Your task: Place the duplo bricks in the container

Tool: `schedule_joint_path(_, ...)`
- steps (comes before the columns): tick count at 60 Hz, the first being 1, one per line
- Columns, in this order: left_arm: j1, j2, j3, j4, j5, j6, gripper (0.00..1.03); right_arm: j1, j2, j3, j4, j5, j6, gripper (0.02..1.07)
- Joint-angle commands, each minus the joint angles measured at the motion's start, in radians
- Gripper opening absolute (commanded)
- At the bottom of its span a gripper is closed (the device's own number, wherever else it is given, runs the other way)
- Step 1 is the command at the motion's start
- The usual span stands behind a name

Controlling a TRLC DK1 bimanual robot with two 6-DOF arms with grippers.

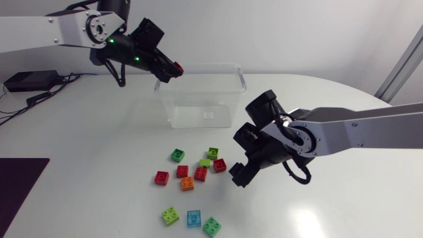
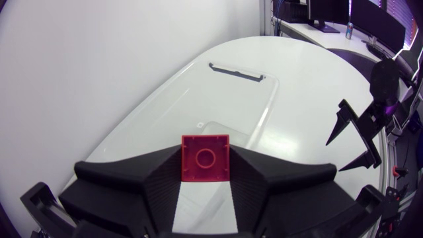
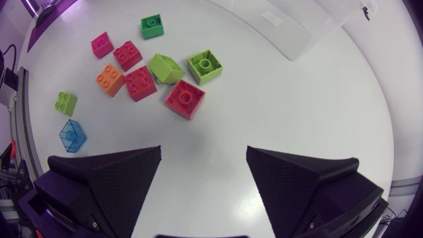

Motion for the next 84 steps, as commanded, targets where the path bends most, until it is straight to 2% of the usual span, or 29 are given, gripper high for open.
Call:
schedule_joint_path(1,-0.015,0.082,0.077,-0.001,-0.005,-0.038,0.31,0.009,0.038,0.032,0.012,0.005,0.025,0.96)
schedule_joint_path(10,-0.018,0.176,0.176,0.001,-0.037,-0.065,0.33,0.016,0.069,0.055,0.012,0.005,0.037,0.96)
schedule_joint_path(16,-0.015,0.226,0.232,0.001,-0.065,-0.093,0.4,0.034,0.084,0.068,0.008,0.008,0.049,0.96)
schedule_joint_path(18,-0.016,0.231,0.238,0.001,-0.071,-0.096,0.47,0.042,0.09,0.073,0.008,0.008,0.057,0.96)
schedule_joint_path(21,-0.015,0.239,0.246,0.001,-0.083,-0.102,0.67,0.057,0.099,0.082,0.006,0.009,0.066,0.96)
schedule_joint_path(24,-0.012,0.237,0.249,0.001,-0.088,-0.108,0.82,0.074,0.115,0.09,0.006,0.009,0.069,0.96)
schedule_joint_path(29,-0.007,0.216,0.244,0.002,-0.088,-0.116,0.98,0.091,0.138,0.102,0.006,0.017,0.074,0.96)
schedule_joint_path(47,0.027,0.024,0.164,0.002,-0.086,-0.145,0.98,0.077,0.205,0.159,-0.002,0.064,0.109,0.96)
schedule_joint_path(58,0.042,-0.182,-0.023,0.001,-0.077,-0.14,0.98,0.069,0.259,0.199,-0.002,0.063,0.131,0.96)
schedule_joint_path(68,0.048,-0.347,-0.199,-0.065,-0.042,-0.059,0.98,0.071,0.3,0.252,-0.025,0.063,0.15,0.95)
schedule_joint_path(84,0.045,-0.518,-0.554,-0.107,-0.022,0.139,0.98,0.071,0.337,0.289,-0.052,0.061,0.169,0.85)
